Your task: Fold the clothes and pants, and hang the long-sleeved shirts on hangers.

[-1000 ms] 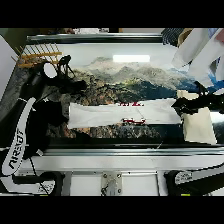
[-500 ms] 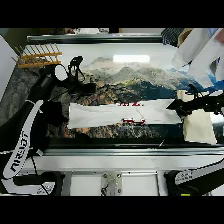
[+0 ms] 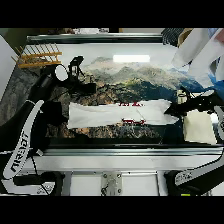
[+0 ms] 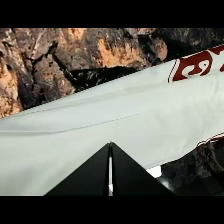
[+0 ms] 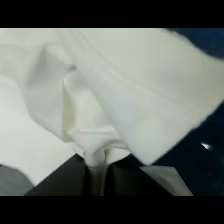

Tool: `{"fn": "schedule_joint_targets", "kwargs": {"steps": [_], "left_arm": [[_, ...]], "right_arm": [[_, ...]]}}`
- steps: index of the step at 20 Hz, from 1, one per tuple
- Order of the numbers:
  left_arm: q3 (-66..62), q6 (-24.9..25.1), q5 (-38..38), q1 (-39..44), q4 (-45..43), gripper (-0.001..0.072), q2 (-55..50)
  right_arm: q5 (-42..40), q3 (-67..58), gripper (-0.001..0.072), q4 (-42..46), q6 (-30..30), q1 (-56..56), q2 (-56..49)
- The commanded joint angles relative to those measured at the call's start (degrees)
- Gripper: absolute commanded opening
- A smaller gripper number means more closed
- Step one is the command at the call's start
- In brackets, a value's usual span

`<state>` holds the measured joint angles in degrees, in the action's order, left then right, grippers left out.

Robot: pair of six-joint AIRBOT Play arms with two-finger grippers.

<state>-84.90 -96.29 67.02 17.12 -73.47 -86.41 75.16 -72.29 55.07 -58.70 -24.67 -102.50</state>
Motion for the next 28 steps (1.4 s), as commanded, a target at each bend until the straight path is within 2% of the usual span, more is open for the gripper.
{"fn": "schedule_joint_targets", "kwargs": {"steps": [1, 7, 12, 18, 22, 28], "left_arm": [[-0.04, 0.04, -0.13, 0.04, 0.09, 0.0006, 0.04], [-0.07, -0.09, -3.56, 3.76, 4.72, 0.0005, -3.48], [-1.20, 6.14, -13.62, 10.49, 18.67, 0.0005, -13.99], [-15.04, 6.54, -12.02, 18.58, 19.50, 0.0005, -27.45], [-22.38, 6.49, -6.36, 20.85, 19.12, 0.0005, -34.10], [-23.87, 5.84, -3.96, 20.33, 18.99, 0.0005, -36.52]], "right_arm": [[-0.31, -0.17, 0.0015, -1.05, -0.42, 0.70, 0.42], [0.85, -1.25, 0.0013, 6.51, -7.10, 0.87, 6.99], [9.31, -9.44, 0.0013, 12.00, -12.90, 4.07, 13.29], [14.56, -19.06, 0.0013, 18.38, -19.69, 14.14, 18.25], [16.13, -23.21, 0.0013, 18.45, -22.43, 19.87, 19.06], [16.90, -26.95, 0.0013, 18.47, -24.98, 25.05, 19.08]]}}
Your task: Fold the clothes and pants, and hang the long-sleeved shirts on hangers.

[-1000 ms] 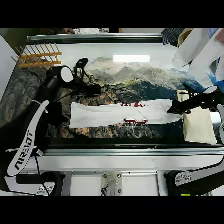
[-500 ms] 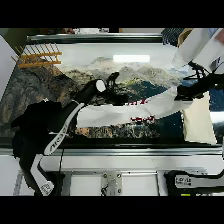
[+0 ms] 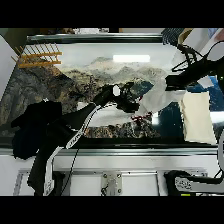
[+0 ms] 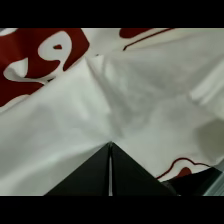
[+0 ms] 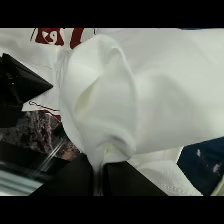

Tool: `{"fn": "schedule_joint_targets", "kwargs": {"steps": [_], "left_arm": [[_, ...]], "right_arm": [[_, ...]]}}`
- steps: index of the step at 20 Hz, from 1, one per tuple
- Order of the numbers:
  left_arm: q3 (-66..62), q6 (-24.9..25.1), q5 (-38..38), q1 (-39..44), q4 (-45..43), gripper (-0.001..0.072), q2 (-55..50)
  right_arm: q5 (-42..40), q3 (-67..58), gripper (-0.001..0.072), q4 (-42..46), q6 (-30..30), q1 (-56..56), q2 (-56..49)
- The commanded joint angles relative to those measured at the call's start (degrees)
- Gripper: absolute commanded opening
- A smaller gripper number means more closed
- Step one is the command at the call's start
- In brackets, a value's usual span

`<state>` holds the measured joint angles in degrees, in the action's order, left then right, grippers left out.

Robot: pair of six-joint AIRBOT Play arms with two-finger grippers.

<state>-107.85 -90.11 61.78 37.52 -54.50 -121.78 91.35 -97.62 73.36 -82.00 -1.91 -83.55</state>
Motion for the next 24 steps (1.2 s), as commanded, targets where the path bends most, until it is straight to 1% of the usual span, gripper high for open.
{"fn": "schedule_joint_targets", "kwargs": {"steps": [1, 5, 10, 11, 14, 16, 21, 24], "left_arm": [[-0.92, -0.35, 1.27, -0.07, 0.04, 0.0005, -1.16], [-0.94, -0.35, 2.32, -1.20, 0.09, 0.0005, -1.01], [-0.92, -0.28, 4.02, -5.86, -0.04, 0.0005, 2.27], [-0.92, -0.28, 4.02, -7.26, -0.57, 0.0005, 3.41], [-0.92, -0.31, 4.57, -11.26, -6.32, 0.0005, 7.26], [-0.92, -0.28, 5.79, -14.23, -9.09, 0.0005, 9.77], [-0.90, 0.37, 9.20, -22.60, -9.05, 0.0005, 14.88], [-0.90, 0.37, 10.03, -27.10, -9.05, 0.0005, 18.01]], "right_arm": [[0.98, -2.05, 0.0014, 0.15, -2.29, 2.89, 0.13], [1.66, -3.80, 0.0014, 0.15, -3.89, 5.77, 0.13], [1.66, -4.55, 0.0013, 0.02, -8.81, 10.80, 0.13], [1.64, -4.57, 0.0014, -0.07, -10.49, 12.02, 0.13], [1.07, -4.57, 0.0014, -0.07, -14.69, 16.37, 0.09], [-0.98, -4.57, 0.0013, -0.07, -17.94, 19.69, 0.07], [-7.23, -4.57, 0.0014, -0.28, -26.62, 27.61, -1.25], [-10.88, -4.57, 0.0014, -2.97, -29.40, 31.52, -3.56]]}}
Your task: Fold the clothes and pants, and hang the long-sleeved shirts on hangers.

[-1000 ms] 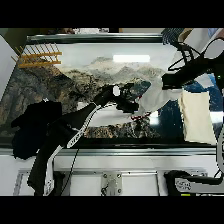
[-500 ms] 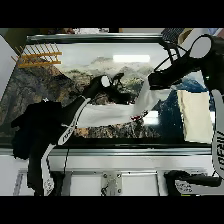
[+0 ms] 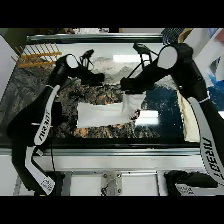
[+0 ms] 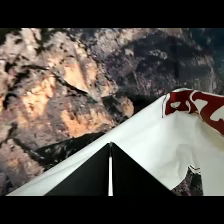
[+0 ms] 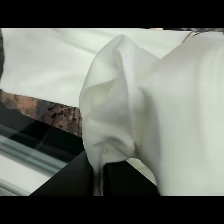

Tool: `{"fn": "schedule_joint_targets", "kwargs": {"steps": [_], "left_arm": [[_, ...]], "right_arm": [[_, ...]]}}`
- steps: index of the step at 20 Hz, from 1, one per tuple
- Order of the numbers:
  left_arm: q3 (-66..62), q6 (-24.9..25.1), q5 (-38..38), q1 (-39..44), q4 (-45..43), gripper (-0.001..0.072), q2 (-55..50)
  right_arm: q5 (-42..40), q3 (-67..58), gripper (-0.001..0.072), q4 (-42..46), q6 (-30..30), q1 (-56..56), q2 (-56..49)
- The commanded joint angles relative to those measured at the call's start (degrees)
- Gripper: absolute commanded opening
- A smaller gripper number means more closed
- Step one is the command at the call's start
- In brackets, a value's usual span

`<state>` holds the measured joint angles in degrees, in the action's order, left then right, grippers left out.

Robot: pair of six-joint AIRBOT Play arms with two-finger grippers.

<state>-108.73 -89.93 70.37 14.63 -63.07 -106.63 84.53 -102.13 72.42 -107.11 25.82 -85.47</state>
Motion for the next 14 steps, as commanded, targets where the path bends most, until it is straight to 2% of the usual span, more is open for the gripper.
{"fn": "schedule_joint_targets", "kwargs": {"steps": [1, 5, 12, 13, 14], "left_arm": [[-0.02, 0.22, 1.64, -5.70, -0.46, 0.0005, 3.91], [-0.02, 0.72, 3.17, -10.86, -0.46, 0.0005, 7.34], [0.02, 1.70, 6.10, -16.41, -0.44, 0.0005, 11.41], [0.02, 1.81, 6.23, -16.48, -0.48, 0.0006, 11.82], [0.02, 2.12, 6.21, -16.96, -0.42, 0.0005, 12.22]], "right_arm": [[-5.33, -0.07, 0.0014, -2.82, -4.98, 4.94, -2.60], [-10.21, -0.07, 0.0014, -5.62, -6.95, 9.46, -7.52], [-24.96, -0.07, 0.0027, -8.66, -6.88, 16.35, -17.64], [-27.34, -0.07, 0.0117, -9.11, -6.78, 17.03, -18.93], [-29.97, -0.07, 0.0311, -10.95, -5.99, 17.53, -19.98]]}}
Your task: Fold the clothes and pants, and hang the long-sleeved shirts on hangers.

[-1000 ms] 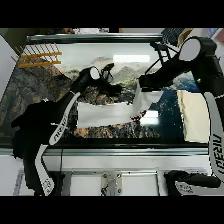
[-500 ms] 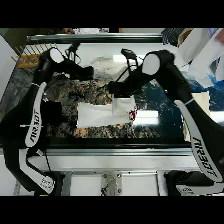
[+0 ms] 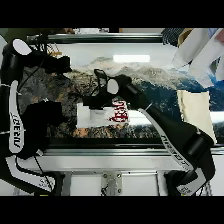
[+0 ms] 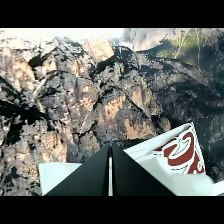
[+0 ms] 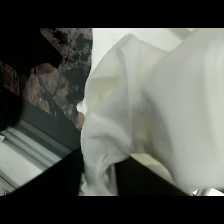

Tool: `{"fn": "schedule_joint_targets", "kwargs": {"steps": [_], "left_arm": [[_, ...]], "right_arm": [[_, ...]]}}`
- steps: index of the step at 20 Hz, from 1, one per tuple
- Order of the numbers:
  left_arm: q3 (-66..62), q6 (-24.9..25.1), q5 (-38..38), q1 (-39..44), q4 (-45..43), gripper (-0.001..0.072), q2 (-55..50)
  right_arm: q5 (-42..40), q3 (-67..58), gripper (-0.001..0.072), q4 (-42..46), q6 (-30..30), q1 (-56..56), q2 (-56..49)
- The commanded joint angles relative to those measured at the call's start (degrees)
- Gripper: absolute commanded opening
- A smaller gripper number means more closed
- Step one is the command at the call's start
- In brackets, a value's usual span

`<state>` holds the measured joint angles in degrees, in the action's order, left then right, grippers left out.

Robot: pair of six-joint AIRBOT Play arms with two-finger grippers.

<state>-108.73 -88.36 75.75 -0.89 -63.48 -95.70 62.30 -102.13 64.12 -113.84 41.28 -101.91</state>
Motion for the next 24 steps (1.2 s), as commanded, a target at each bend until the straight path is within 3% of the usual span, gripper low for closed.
{"fn": "schedule_joint_targets", "kwargs": {"steps": [1, 3, 5, 6, 10, 13, 16, 17, 19, 22, 24], "left_arm": [[0.00, 0.57, 0.74, -1.42, 0.00, 0.0005, 1.64], [0.02, 0.57, 0.35, -1.46, -0.07, 0.0005, 2.38], [0.02, 0.57, -0.66, -2.12, -0.04, 0.0005, 3.28], [0.02, 0.57, -0.92, -2.62, -0.02, 0.0005, 3.96], [1.57, 1.49, -0.15, -4.15, -0.04, 0.0005, 7.74], [11.85, 1.64, -4.44, -2.82, 0.00, 0.0005, 13.70], [23.50, 3.30, -7.26, 0.39, 0.04, 0.0005, 19.02], [26.80, 3.74, -8.41, 1.64, 0.02, 0.0005, 20.48], [32.02, 4.02, -10.69, 4.61, 0.04, 0.0005, 22.77], [36.65, 4.00, -13.88, 8.17, 0.04, 0.0005, 25.09], [38.14, 3.98, -15.13, 9.79, 0.04, 0.0006, 25.75]], "right_arm": [[-11.19, -0.07, 0.0459, -7.04, 4.09, 2.56, -4.52], [-17.57, -0.07, 0.0519, -20.87, 17.38, 3.17, -5.38], [-20.11, -0.07, 0.0519, -35.12, 30.53, 2.36, -4.55], [-19.52, -0.04, 0.0518, -37.81, 34.36, 1.25, -3.56], [-6.88, 2.93, 0.0517, -28.87, 37.13, -8.13, 2.86], [-0.24, 15.13, 0.0517, -21.18, 36.68, -18.51, 10.93], [1.40, 30.69, 0.0518, -14.82, 35.87, -29.81, 17.84], [1.33, 35.21, 0.0522, -14.19, 35.87, -33.53, 18.82], [0.92, 41.16, 0.0720, -14.40, 36.30, -38.97, 18.25], [-0.59, 43.25, 0.0720, -15.39, 38.62, -41.16, 14.08], [-2.27, 43.23, 0.0720, -22.80, 43.25, -40.35, 11.10]]}}
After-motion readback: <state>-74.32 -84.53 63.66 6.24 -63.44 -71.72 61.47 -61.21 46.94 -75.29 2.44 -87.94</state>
